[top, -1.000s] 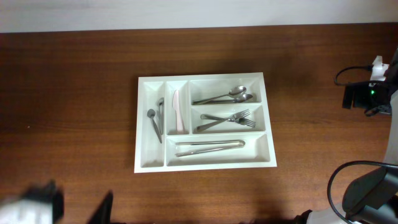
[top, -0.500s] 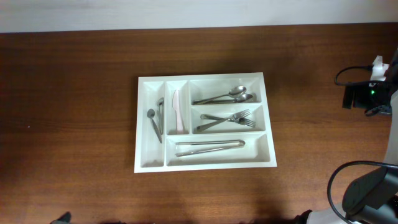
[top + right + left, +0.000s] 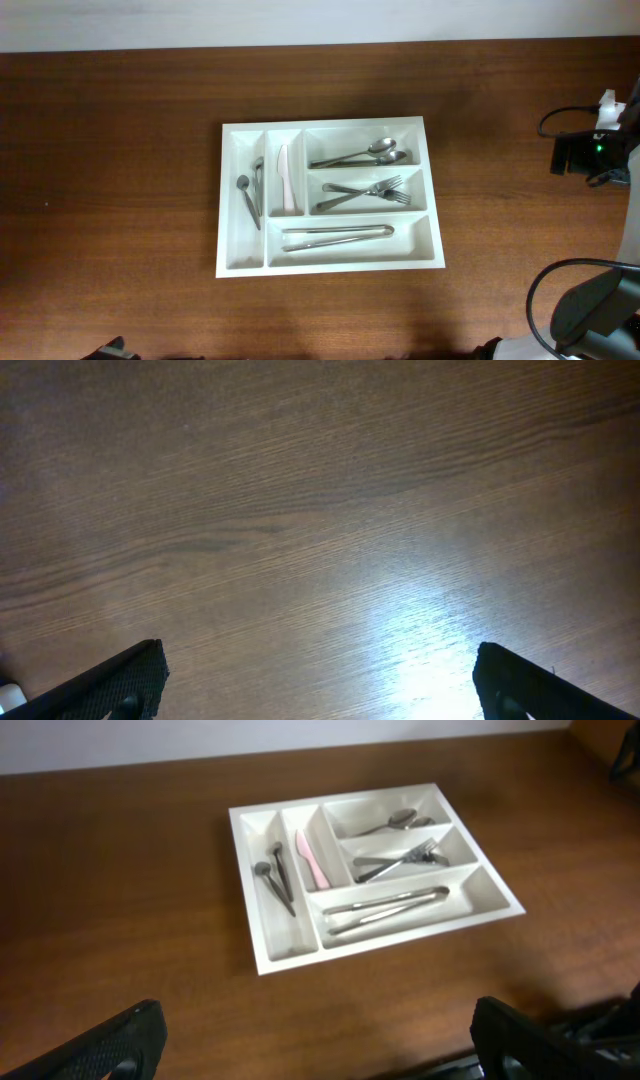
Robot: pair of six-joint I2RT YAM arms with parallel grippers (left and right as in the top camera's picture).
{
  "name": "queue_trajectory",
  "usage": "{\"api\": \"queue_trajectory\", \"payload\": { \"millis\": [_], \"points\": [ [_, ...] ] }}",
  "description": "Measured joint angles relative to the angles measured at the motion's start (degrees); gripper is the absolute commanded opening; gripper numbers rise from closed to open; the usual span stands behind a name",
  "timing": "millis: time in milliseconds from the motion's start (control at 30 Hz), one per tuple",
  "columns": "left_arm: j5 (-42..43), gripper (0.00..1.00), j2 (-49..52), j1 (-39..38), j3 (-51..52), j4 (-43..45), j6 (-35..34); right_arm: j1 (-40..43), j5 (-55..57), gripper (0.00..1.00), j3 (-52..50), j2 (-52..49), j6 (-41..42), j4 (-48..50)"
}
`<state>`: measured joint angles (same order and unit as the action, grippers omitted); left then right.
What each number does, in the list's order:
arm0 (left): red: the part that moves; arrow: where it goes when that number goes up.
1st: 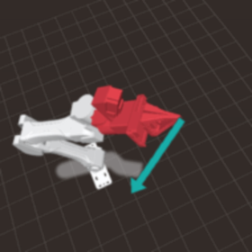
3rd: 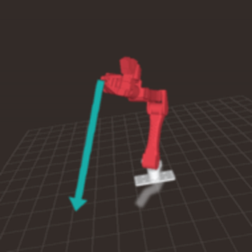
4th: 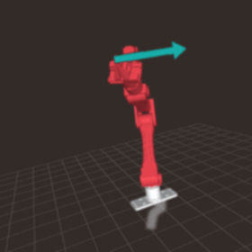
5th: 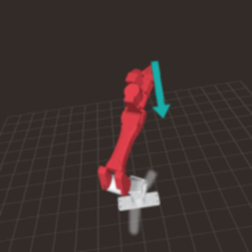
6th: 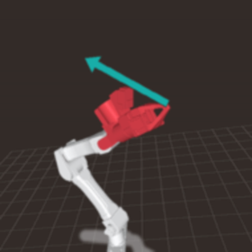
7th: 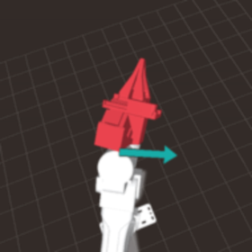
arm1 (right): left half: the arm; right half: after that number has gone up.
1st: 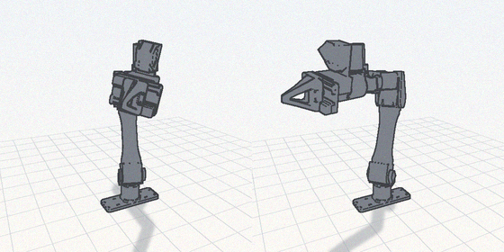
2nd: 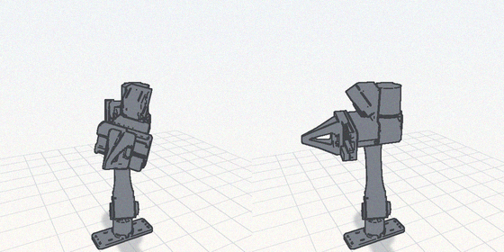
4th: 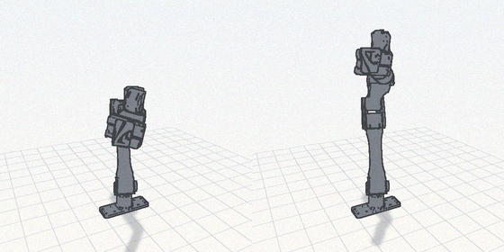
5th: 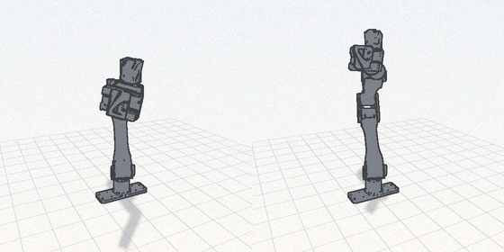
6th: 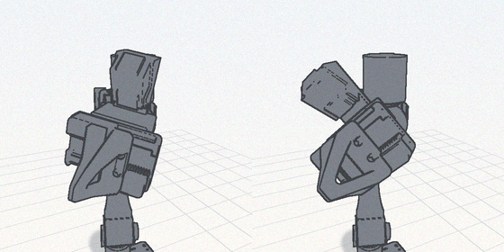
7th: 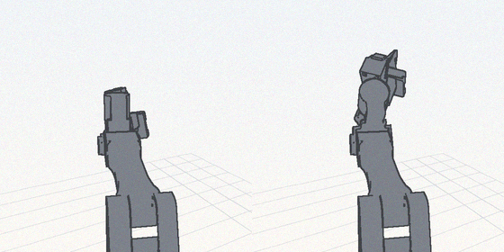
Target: Pack container
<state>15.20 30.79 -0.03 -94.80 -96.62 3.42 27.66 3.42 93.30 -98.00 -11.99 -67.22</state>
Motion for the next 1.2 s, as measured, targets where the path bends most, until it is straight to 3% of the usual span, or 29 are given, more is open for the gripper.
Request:
{"api": "queue_trajectory", "payload": {
  "millis": [467,700,967,1200],
  "points": [
    [3.5,0.99,0.0,0.0,3.3,8.7,7.4,0.0,0.0,0.99,0.0,0.0,0.0,0.0],
    [4.4,0.99,0.0,0.0,9.8,17.9,10.8,0.0,0.0,0.99,0.0,0.0,0.0,0.0],
    [4.5,0.99,-1.6,0.0,26.0,37.6,12.1,0.0,0.0,0.99,0.0,0.0,0.0,0.0],
    [4.5,0.99,-13.0,0.0,47.0,57.4,12.2,0.0,0.0,0.99,0.0,0.0,0.0,0.0]
  ]
}}
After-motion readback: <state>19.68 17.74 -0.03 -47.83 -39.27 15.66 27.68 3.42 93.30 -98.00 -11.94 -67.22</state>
